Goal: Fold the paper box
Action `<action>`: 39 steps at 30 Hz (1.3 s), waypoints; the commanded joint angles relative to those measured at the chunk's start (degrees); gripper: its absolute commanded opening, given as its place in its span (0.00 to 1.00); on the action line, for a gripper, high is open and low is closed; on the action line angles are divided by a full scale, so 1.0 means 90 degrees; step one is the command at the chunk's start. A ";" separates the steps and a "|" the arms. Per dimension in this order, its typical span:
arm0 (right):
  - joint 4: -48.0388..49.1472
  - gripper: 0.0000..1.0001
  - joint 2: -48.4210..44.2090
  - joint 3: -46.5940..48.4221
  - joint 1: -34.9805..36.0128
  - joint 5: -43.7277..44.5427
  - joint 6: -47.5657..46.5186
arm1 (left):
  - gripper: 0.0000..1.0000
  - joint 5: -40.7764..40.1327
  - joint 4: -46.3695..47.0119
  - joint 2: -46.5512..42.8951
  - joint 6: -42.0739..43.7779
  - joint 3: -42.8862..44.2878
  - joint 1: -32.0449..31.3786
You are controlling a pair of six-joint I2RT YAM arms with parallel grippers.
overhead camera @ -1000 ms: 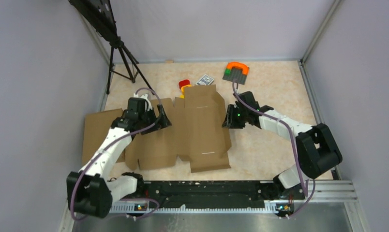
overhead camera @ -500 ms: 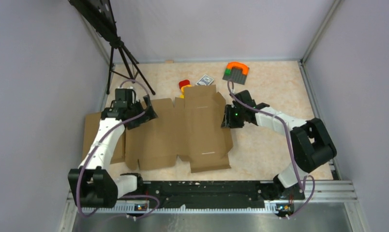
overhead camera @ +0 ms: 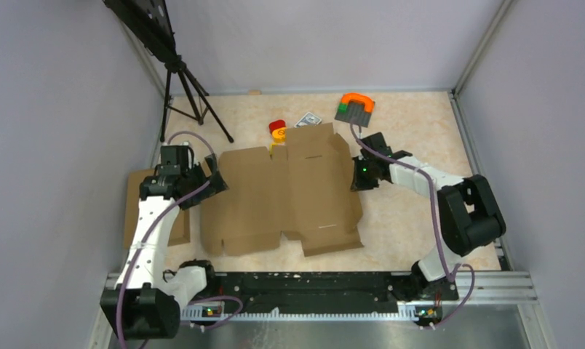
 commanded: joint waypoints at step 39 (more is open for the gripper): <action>-0.0197 0.00 -0.0347 -0.0010 -0.0548 -0.0403 -0.0423 | 0.44 0.3229 0.2565 0.2526 -0.0198 -0.0646 0.0840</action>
